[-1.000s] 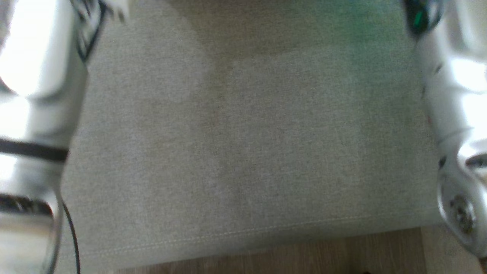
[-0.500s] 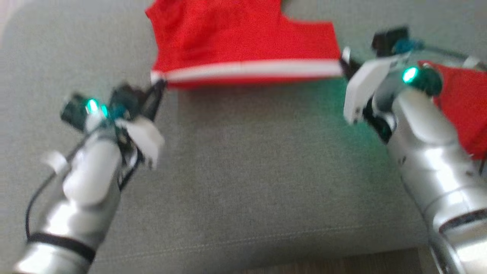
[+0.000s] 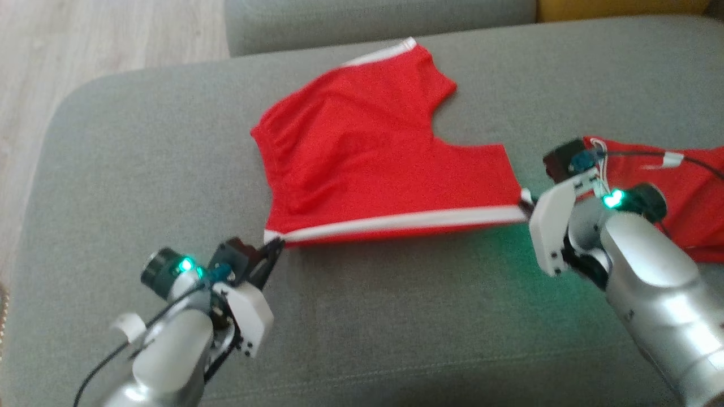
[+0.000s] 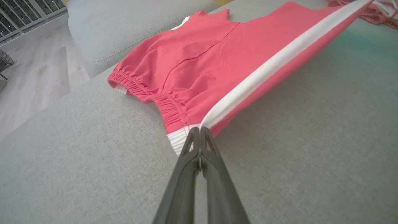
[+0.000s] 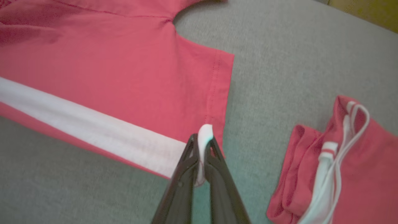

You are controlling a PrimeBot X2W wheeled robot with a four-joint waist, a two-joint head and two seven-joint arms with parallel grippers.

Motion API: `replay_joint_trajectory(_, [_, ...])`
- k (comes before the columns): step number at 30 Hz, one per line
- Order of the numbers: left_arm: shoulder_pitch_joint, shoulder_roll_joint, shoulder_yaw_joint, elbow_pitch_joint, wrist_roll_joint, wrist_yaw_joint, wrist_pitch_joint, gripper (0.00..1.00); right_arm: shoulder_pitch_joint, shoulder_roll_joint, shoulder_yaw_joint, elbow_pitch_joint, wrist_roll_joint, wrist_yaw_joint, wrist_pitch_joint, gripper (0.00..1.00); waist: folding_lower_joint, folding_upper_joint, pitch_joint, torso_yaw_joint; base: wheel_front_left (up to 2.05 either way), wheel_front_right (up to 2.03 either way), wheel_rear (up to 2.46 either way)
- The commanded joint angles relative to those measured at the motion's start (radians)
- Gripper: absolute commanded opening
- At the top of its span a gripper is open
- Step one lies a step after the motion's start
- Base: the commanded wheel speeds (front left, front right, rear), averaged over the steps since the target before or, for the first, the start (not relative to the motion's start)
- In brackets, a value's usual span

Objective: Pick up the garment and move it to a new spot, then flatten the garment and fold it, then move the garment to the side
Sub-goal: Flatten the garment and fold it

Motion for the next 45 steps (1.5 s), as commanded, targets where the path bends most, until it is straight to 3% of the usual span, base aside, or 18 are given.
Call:
replay_joint_trajectory(1, [-0.019,0.031,0.030,-0.022,-0.009,0.003,-0.005,0.00,0.009,-0.038,0.021,-0.039,0.021,-0.001,0.026,0.00,0.0001,0.0000,-0.024,0.002,0.00,0.00,0.00])
replay_joint_trajectory(8, [0.072,0.027,-0.015,-0.043,-0.073,0.003,0.011,0.00,0.094,-0.139,0.127,-0.180,0.135,-0.001,0.202,0.00,0.0001,0.0000,-0.081,-0.002,0.00,0.00,0.00])
replay_joint_trajectory(15, [0.193,0.063,-0.036,-0.159,-0.181,0.003,0.067,0.00,0.165,-0.278,0.179,-0.391,0.245,-0.001,0.415,0.00,0.0001,0.0000,-0.118,-0.012,0.00,0.00,0.00])
replay_joint_trajectory(22, [0.307,0.106,-0.024,-0.322,-0.242,0.025,0.137,0.00,0.257,-0.394,0.142,-0.586,0.303,-0.001,0.630,0.00,0.0001,0.0000,-0.134,-0.013,0.00,0.00,0.00])
replay_joint_trajectory(27, [0.350,0.138,-0.024,-0.449,-0.261,0.042,0.188,0.00,0.317,-0.451,0.052,-0.717,0.300,-0.001,0.723,0.00,0.0001,0.0000,-0.128,-0.004,0.00,0.00,0.00])
replay_joint_trajectory(37, [0.221,0.126,0.034,-0.583,-0.267,0.084,0.215,0.00,0.261,-0.373,-0.154,-0.811,0.177,-0.001,0.726,0.00,0.0001,0.0000,-0.027,0.044,0.00,0.00,0.00])
replay_joint_trajectory(45, [0.031,0.082,0.055,-0.517,-0.259,0.063,0.211,0.00,0.072,-0.252,-0.249,-0.699,0.066,-0.001,0.658,0.00,0.0001,0.0000,0.105,0.092,0.00,0.00,0.00])
